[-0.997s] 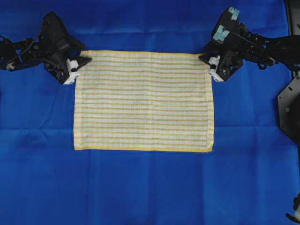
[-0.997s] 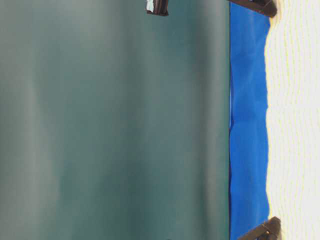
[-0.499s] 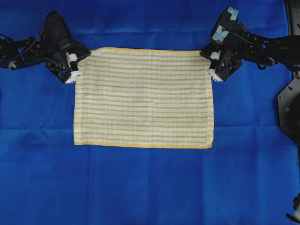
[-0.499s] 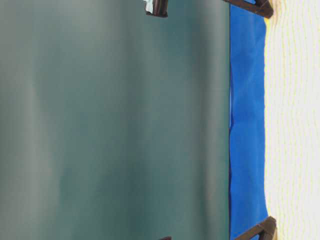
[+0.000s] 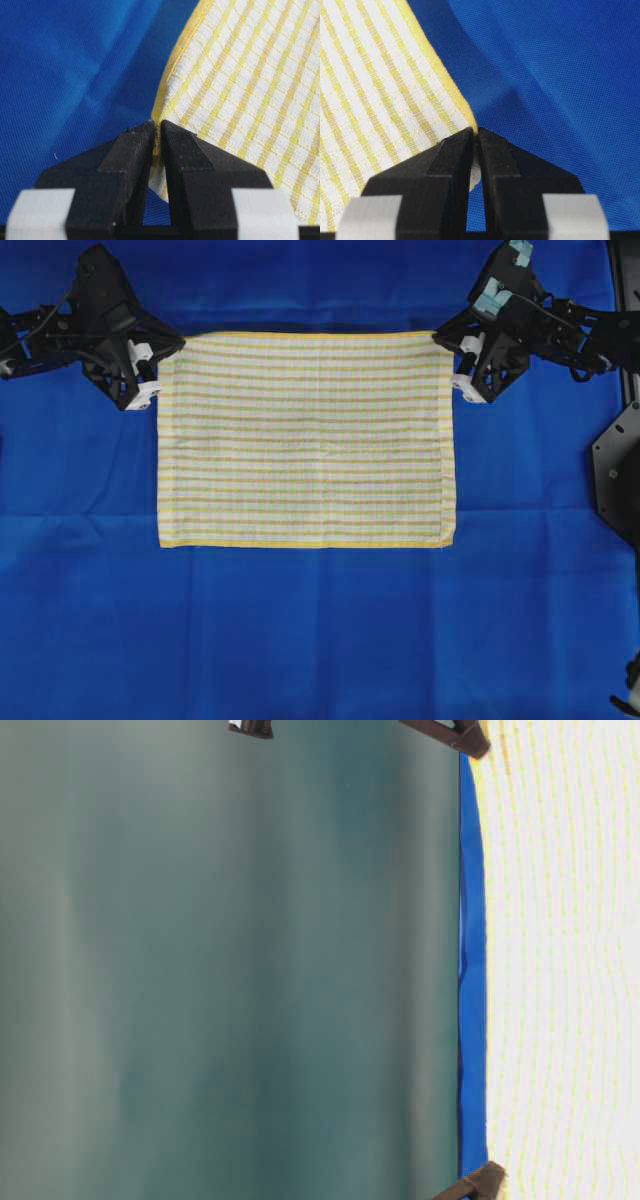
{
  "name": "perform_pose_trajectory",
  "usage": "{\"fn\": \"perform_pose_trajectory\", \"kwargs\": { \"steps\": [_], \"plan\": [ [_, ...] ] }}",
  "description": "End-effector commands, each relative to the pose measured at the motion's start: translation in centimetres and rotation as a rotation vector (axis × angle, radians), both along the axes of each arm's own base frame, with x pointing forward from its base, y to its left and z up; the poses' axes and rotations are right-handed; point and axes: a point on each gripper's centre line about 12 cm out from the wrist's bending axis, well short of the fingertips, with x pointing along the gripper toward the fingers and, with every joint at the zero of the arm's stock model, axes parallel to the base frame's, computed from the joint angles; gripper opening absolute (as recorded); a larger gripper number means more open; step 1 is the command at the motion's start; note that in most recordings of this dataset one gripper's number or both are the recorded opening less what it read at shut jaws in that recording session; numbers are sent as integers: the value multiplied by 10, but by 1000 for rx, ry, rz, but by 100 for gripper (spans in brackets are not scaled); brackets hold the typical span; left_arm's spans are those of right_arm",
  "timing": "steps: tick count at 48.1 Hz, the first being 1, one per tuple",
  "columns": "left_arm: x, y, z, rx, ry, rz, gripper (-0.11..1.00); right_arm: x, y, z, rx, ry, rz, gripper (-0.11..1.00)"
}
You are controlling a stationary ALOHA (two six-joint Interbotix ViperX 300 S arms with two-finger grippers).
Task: Fold the yellow towel.
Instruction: 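Lift the far edge and fold it toward the near edge with both grippers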
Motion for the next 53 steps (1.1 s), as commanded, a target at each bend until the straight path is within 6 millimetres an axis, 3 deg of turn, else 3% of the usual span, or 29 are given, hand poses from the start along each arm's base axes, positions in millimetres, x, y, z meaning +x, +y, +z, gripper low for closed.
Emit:
{"fn": "perform_pose_trajectory", "kwargs": {
  "steps": [1, 8, 22, 37, 53],
  "plan": [
    [5, 1, 10, 15, -35, -2, 5, 2, -1, 7, -15, -21, 1, 4],
    [7, -6, 11, 13, -38, -25, 5, 2, 1, 7, -12, -23, 7, 4],
    [5, -34, 19, 9, -57, -105, 5, 0, 29, 11, 21, -50, 52, 4],
    [3, -84, 32, -31, -90, -248, 5, -8, 76, 18, 86, -93, 151, 4],
    [2, -133, 31, -129, -98, -368, 5, -13, 125, 22, 172, -125, 273, 4]
  ]
}}
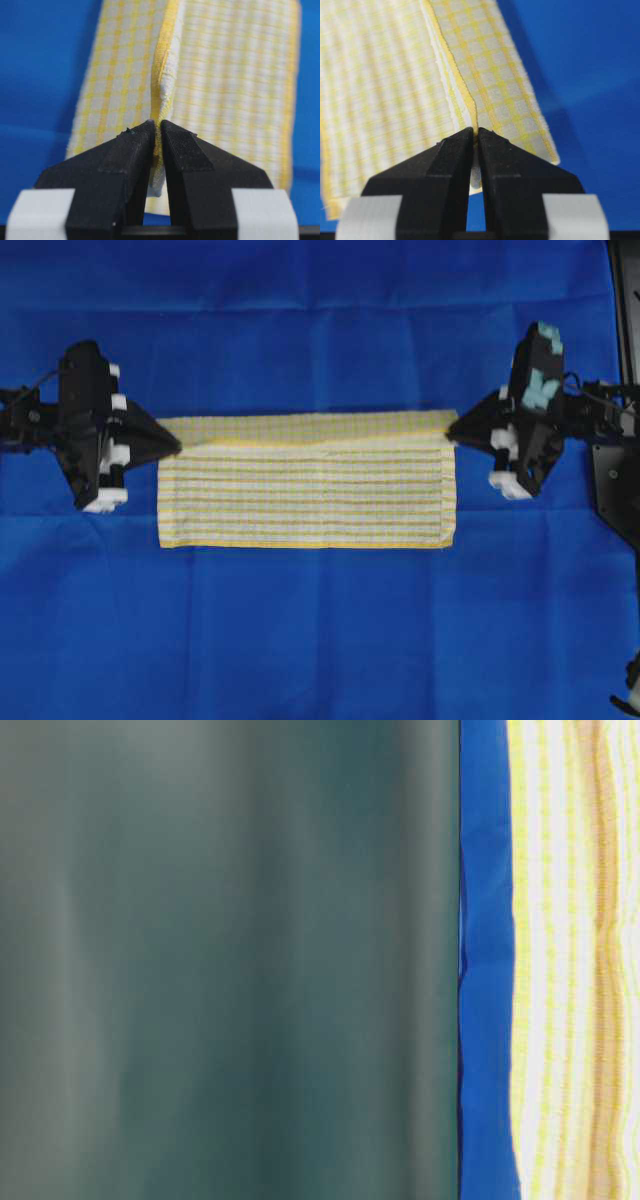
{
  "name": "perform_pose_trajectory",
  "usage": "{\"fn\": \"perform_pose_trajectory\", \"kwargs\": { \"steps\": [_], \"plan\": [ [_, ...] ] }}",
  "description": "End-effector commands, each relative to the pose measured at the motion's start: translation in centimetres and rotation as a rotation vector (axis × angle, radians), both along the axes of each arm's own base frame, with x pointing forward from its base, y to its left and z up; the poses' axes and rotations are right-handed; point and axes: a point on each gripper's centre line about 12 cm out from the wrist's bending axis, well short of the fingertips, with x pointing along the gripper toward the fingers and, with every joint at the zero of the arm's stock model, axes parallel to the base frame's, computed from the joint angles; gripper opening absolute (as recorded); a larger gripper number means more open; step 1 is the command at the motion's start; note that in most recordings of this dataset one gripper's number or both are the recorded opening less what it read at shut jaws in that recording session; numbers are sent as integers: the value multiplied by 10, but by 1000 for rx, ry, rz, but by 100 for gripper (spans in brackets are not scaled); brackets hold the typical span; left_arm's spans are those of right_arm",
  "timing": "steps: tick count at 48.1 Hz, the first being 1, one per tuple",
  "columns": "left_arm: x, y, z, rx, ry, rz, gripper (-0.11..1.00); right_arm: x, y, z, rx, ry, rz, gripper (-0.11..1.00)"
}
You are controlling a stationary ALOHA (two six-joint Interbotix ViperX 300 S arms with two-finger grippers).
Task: Fold the yellow towel.
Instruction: 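Lift the far edge and fold it toward the near edge with both grippers, then release the folded edge and open both grippers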
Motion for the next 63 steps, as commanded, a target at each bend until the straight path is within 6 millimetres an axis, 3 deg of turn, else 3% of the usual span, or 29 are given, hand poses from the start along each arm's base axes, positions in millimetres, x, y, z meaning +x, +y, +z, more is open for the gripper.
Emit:
{"fn": "perform_pose_trajectory", "kwargs": {
  "steps": [1, 16, 48, 51, 55, 59, 63],
  "plan": [
    [2, -12, 5, -15, -22, -37, 5, 2, 8, 3, 8, -12, 28, 4],
    [1, -44, 4, -34, -14, -143, 5, 4, 35, 1, 45, -1, 113, 4],
    [1, -45, 1, -33, 15, -146, 6, 19, 52, -7, 50, 56, 176, 4],
    [0, -45, 1, -32, 17, -147, 14, 20, 54, -5, 50, 50, 184, 5],
    [1, -45, 1, -33, 15, -146, 34, 22, 60, -2, 49, 38, 205, 17],
    [0, -44, 2, -32, 14, -147, 56, 26, 65, 2, 50, 23, 223, 42],
    [1, -45, 4, -30, 6, -149, 61, 28, 66, 5, 50, 20, 228, 68]
  ]
}}
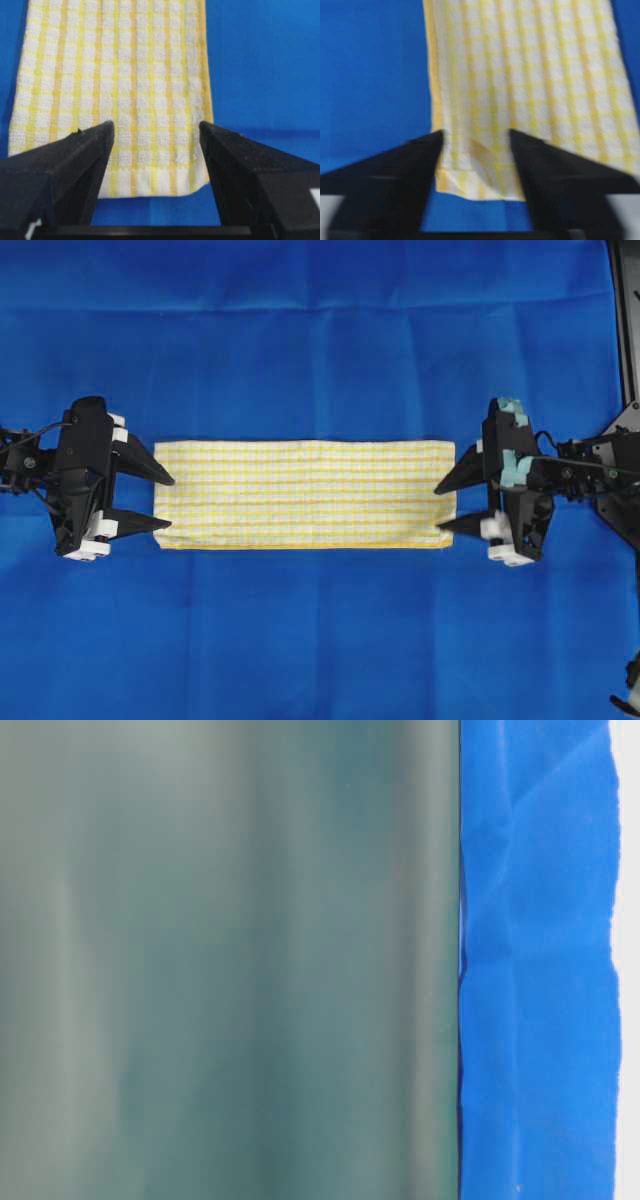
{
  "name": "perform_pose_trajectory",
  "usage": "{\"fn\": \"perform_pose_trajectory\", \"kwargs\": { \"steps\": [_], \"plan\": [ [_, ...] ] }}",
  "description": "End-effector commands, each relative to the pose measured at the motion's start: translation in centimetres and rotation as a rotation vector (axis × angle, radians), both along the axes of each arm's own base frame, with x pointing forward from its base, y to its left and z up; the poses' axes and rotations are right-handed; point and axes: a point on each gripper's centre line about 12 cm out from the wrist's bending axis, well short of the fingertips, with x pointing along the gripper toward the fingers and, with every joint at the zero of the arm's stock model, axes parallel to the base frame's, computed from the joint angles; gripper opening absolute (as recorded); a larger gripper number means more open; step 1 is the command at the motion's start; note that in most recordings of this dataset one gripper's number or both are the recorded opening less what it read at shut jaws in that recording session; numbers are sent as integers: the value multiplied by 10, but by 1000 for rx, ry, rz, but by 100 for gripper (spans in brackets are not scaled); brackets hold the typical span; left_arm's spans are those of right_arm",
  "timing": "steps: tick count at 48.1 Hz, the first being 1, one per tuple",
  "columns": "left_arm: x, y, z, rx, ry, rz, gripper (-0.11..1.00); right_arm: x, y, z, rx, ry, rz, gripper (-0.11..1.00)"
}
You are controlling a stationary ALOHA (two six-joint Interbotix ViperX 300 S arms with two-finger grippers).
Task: Fold the yellow towel.
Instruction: 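Release the folded edge and open both grippers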
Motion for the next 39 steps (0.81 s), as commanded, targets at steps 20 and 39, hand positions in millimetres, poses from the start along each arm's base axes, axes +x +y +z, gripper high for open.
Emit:
{"fn": "perform_pose_trajectory", "kwargs": {
  "steps": [20, 39],
  "plan": [
    [20, 31, 17, 26, -33, 101, 57, 5, -37, 7, -40, 22, -110, 79],
    [31, 72, -14, 113, 147, 160, 57, 10, -85, -21, -79, 189, -240, 78]
  ]
}}
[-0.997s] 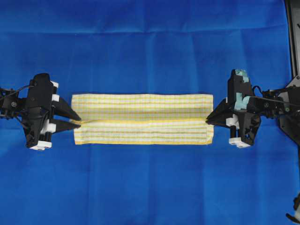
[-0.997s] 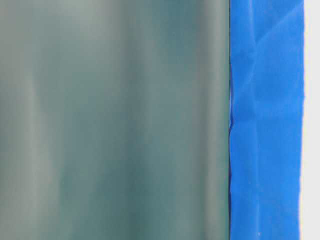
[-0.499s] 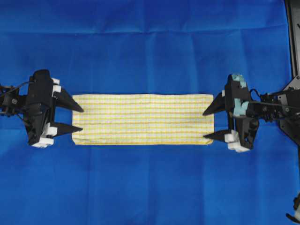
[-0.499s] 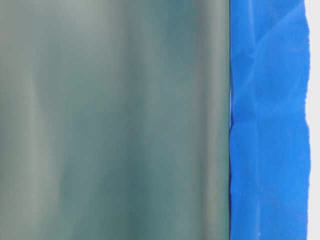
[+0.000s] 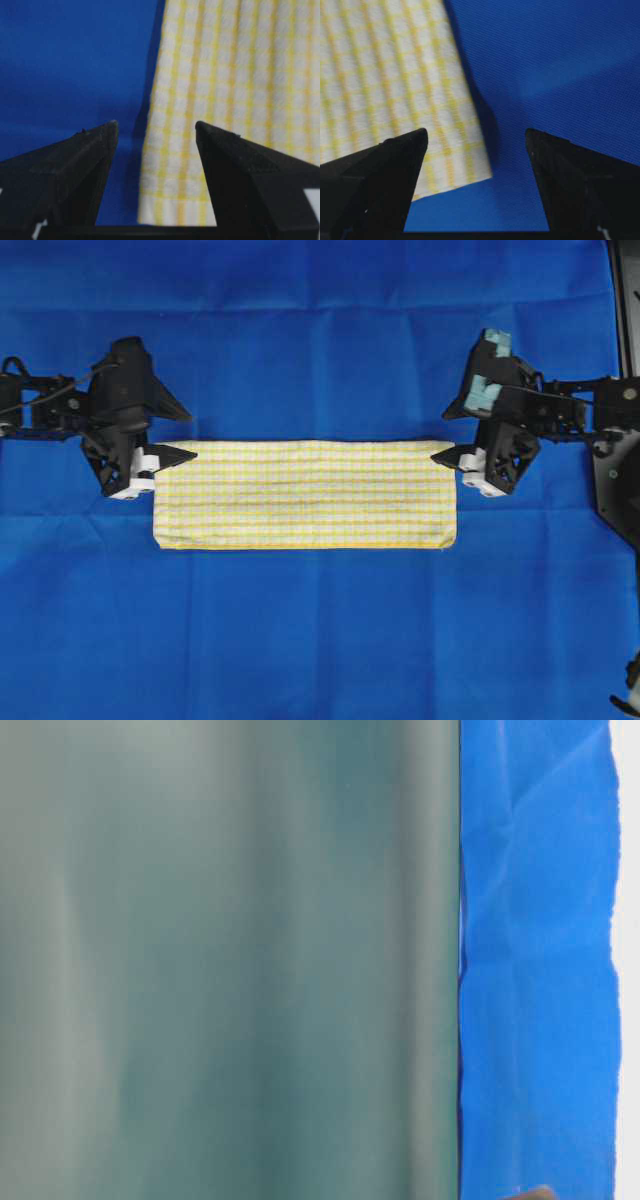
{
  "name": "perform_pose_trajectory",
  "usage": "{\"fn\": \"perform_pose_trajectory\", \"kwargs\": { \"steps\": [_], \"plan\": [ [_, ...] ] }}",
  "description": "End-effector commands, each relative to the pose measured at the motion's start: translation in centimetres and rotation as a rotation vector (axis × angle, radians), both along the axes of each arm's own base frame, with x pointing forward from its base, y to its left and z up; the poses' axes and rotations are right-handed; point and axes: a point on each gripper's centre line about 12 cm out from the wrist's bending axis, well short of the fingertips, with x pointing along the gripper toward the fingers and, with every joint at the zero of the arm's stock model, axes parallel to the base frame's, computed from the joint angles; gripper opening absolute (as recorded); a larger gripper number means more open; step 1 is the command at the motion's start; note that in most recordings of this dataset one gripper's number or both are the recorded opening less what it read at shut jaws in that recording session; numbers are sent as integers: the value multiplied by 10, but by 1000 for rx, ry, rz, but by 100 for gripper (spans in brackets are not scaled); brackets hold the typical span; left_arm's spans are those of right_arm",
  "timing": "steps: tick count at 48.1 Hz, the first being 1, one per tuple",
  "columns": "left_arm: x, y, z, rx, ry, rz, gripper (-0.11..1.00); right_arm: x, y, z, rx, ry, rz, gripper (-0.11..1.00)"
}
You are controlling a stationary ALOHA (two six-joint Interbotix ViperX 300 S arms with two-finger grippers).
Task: Fold the yellow towel.
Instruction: 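Release the folded edge and open both grippers, then grasp the short ends of the folded strip with both grippers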
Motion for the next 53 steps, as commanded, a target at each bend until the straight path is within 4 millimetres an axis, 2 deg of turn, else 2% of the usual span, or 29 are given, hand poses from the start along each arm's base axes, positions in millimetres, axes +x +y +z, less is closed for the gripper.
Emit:
{"fn": "perform_pose_trajectory", "kwargs": {
  "steps": [1, 14, 29, 31, 34, 38, 42, 45, 53],
  "plan": [
    [5, 4, -1, 6, 1, 4, 57, 9, -4, -1, -2, 7, -7, 78],
    [-4, 3, -23, -12, 87, 13, 56, 12, -4, -18, 15, 67, -11, 76],
    [-3, 0, -26, -20, 116, 5, 55, 10, 0, -20, 23, 86, -7, 68],
    [-4, -1, -27, -24, 133, 4, 54, 9, 0, -21, 23, 88, -7, 62],
    [-6, -2, -28, -28, 163, 3, 47, 10, 1, -20, 20, 87, 0, 49],
    [-6, -2, -29, -29, 208, -6, 28, 12, 4, -19, 14, 80, 19, 22],
    [-5, -2, -28, -31, 226, -9, 9, 12, 5, -19, 12, 79, 24, 4],
    [-2, -2, -25, -32, 226, -11, 2, 12, 5, -18, 12, 74, 24, 3],
    [6, -1, -11, -32, 215, -12, 2, 13, 4, -5, 6, 33, 23, 3]
  ]
}}
